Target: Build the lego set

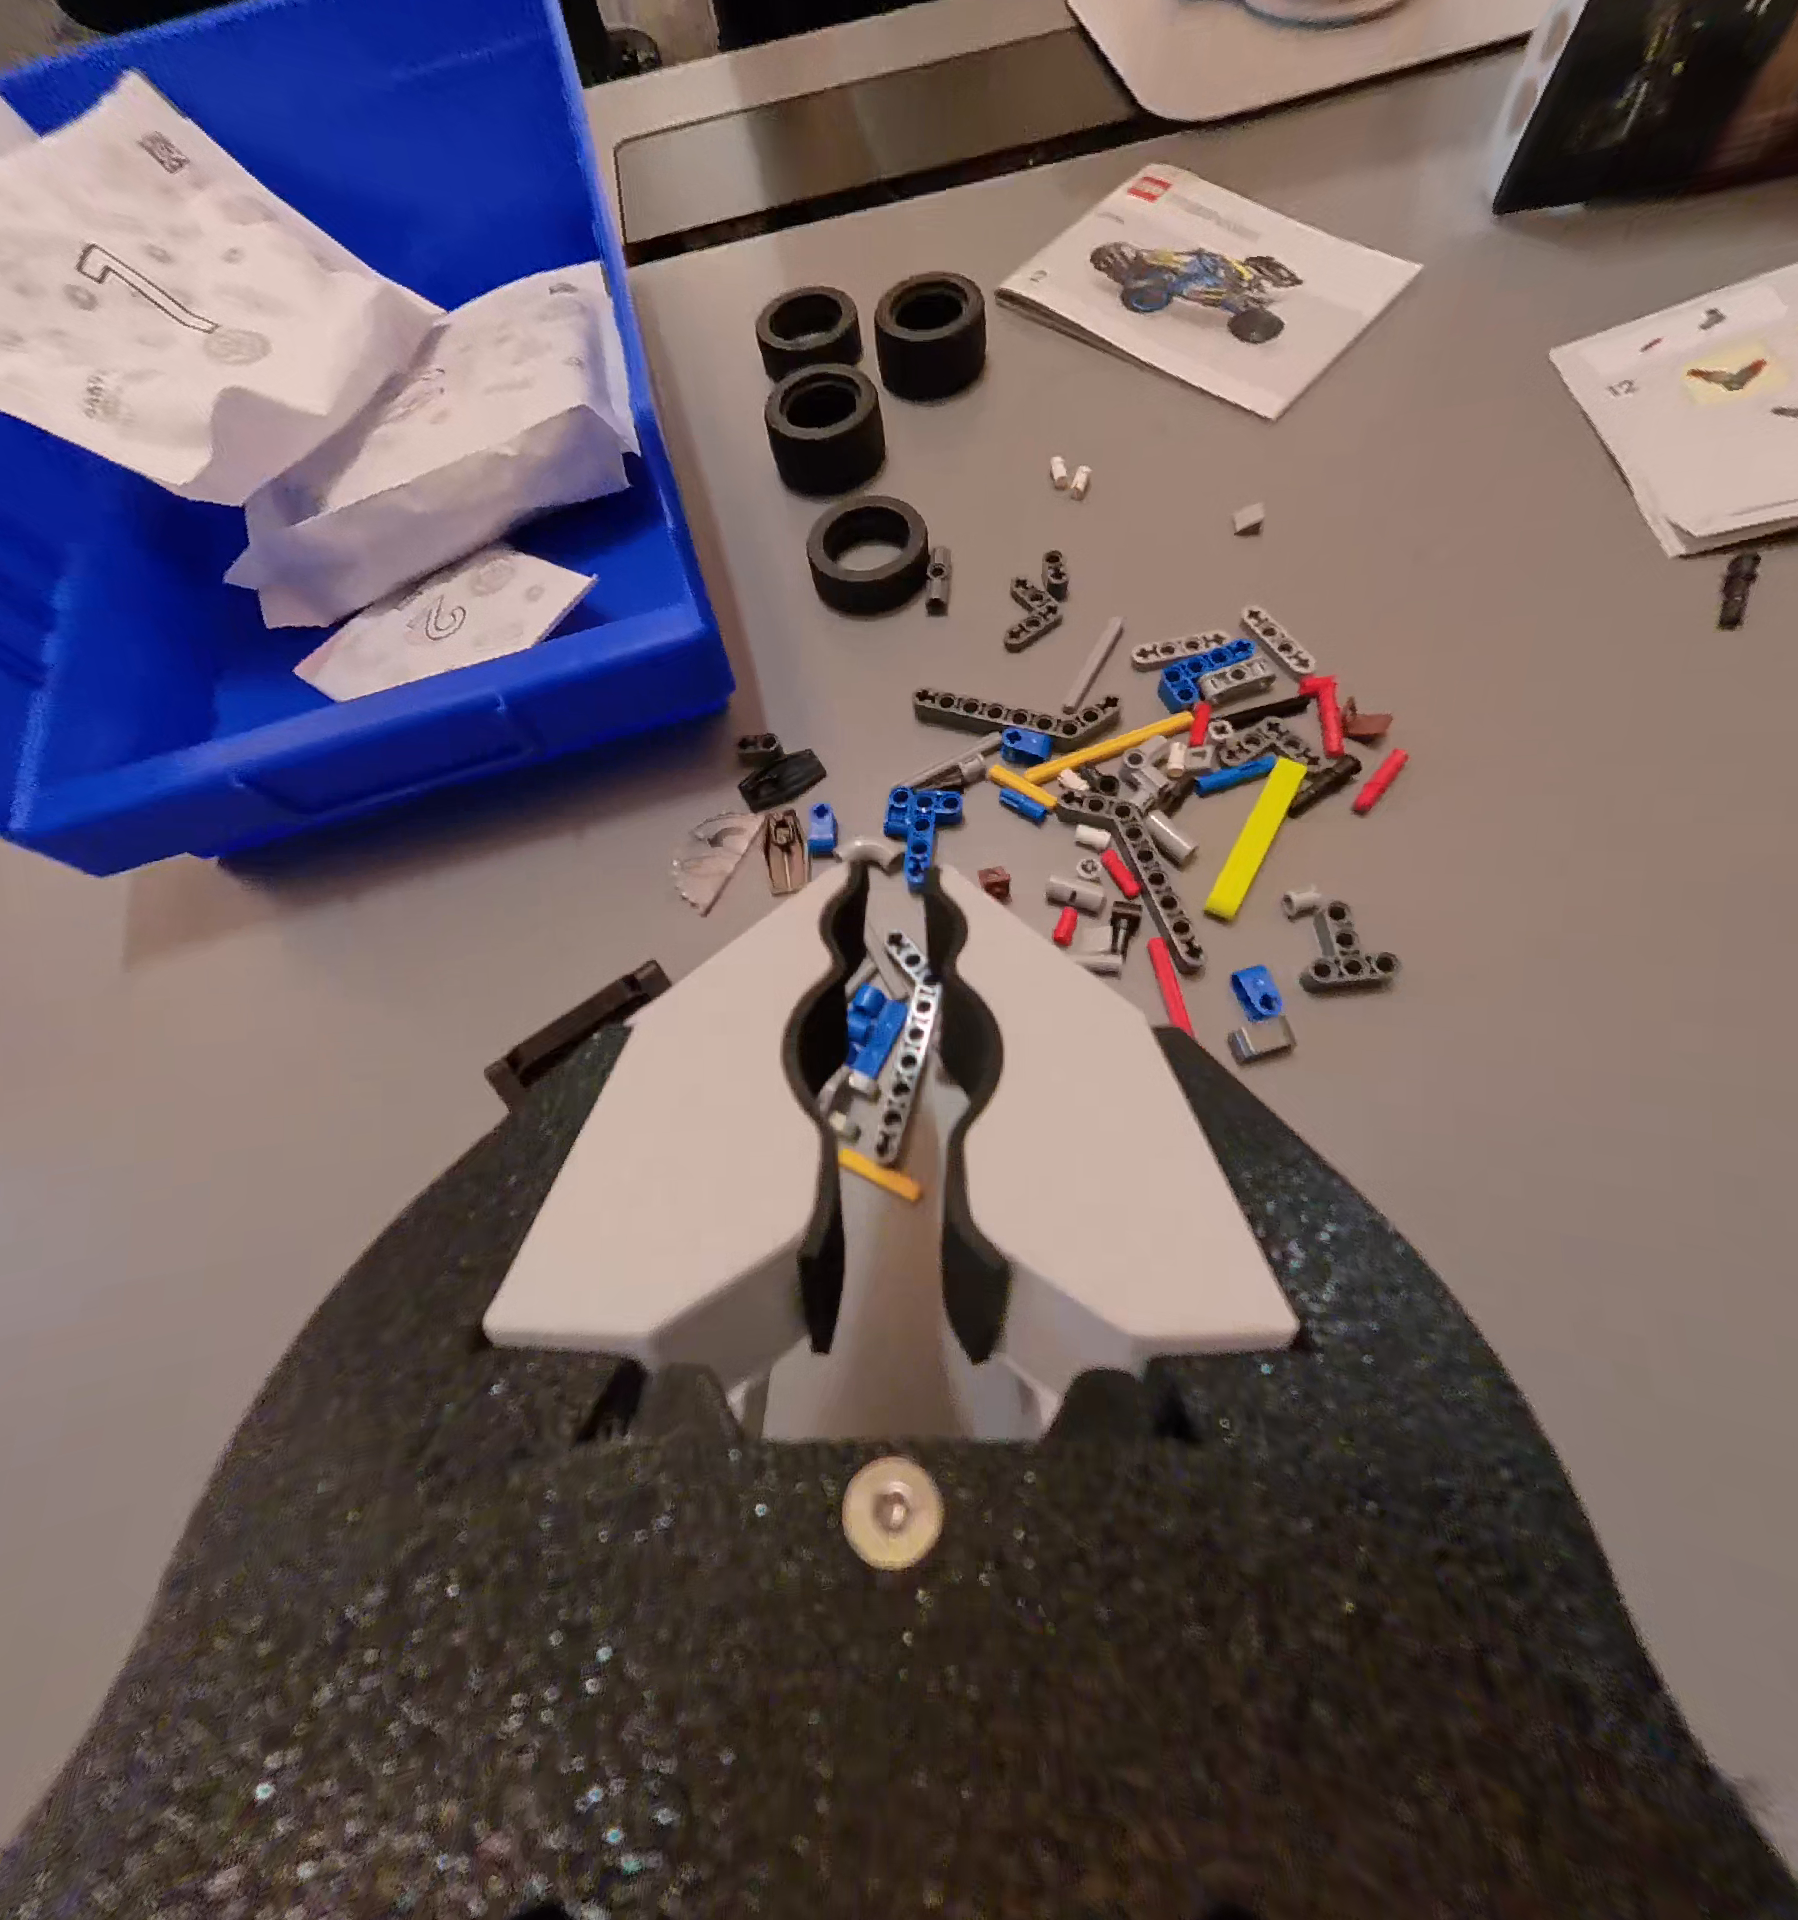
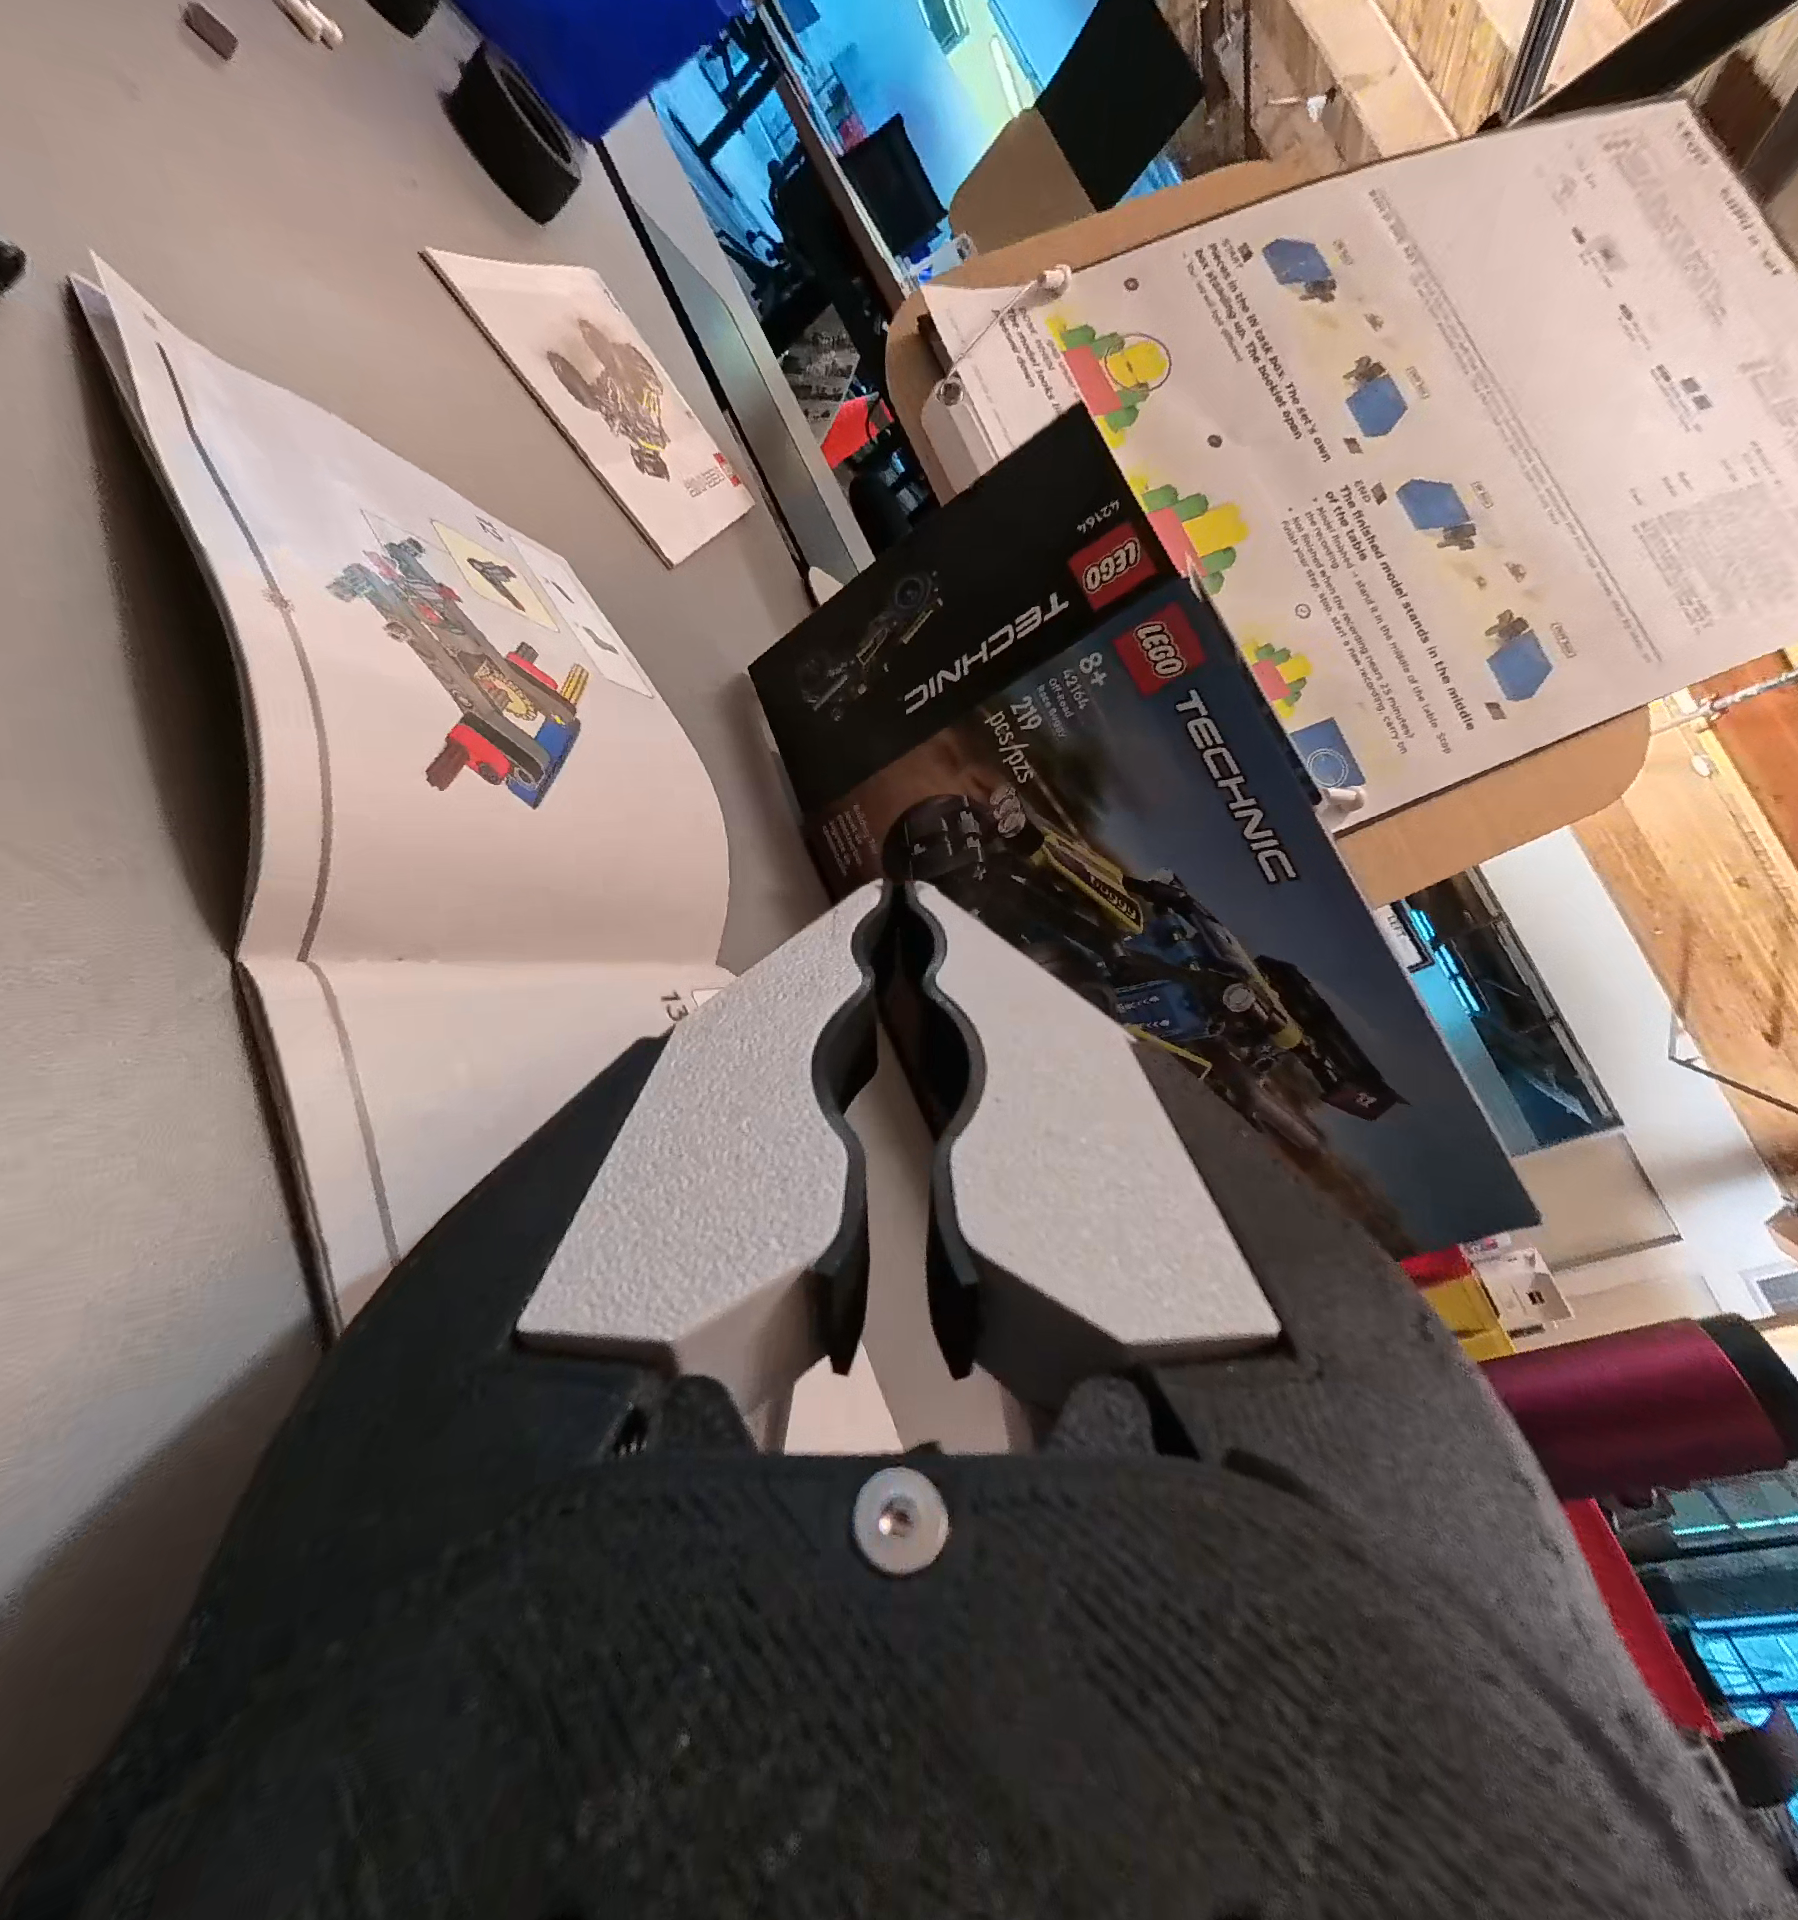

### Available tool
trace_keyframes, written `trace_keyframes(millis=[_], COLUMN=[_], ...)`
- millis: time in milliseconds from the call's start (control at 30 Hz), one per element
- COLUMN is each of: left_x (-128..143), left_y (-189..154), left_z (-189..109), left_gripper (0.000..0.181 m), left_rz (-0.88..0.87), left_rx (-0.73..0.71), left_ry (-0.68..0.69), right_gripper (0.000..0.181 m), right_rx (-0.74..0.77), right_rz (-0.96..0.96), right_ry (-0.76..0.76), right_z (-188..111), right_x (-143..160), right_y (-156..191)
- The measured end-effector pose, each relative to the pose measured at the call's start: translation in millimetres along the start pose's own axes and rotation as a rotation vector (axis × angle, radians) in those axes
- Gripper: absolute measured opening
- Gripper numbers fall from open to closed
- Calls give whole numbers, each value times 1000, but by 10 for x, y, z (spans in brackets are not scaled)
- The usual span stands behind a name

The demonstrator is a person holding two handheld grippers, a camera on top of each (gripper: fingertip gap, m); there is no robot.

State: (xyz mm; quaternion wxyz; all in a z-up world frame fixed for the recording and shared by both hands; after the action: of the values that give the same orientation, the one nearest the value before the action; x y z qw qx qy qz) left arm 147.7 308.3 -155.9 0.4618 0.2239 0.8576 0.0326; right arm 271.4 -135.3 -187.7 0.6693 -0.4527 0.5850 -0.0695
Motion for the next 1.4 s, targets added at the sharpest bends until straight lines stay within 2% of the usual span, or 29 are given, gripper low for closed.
trace_keyframes(millis=[200,333,433,533,733,833,1100,1233,1400], left_x=[134,278,416,518,575,604,531,347,24], left_y=[-43,-153,-161,-132,-115,-130,124,155,82], left_z=[-129,-65,-7,20,6,-34,17,133,362], left_gripper=[10,19,23,22,21,20,18,17,15], left_rz=[41,93,152,135,63,104,91,165,190], left_rx=[1,119,145,136,176,189,119,125,152], left_ry=[74,128,178,223,216,226,197,160,24], right_gripper=[0,0,0,0,0,0,0,0,0], right_rx=[26,27,68,115,92,88,104,74,58], right_rz=[14,-10,-62,-103,-151,-178,-143,-176,-191], right_ry=[-14,-15,10,32,78,80,76,77,44], right_z=[-34,-73,-112,-147,-96,-97,-119,-92,-107], right_x=[-24,-35,-14,9,63,57,56,51,6], right_y=[-45,-4,-6,-32,30,59,20,85,120])
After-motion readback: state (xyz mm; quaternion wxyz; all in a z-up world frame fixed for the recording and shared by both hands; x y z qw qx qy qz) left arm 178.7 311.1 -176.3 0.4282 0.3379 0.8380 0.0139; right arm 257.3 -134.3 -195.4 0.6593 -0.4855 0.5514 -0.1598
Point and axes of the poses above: each gripper's, where its closed fingertips meet, z out along the fingers, x out of its underside, y = z × x across the jaws, the point moved 4 cm from there along -z, back along the fingers, and after that the axes turned 11 degrees about z, right-handed, at the moved point
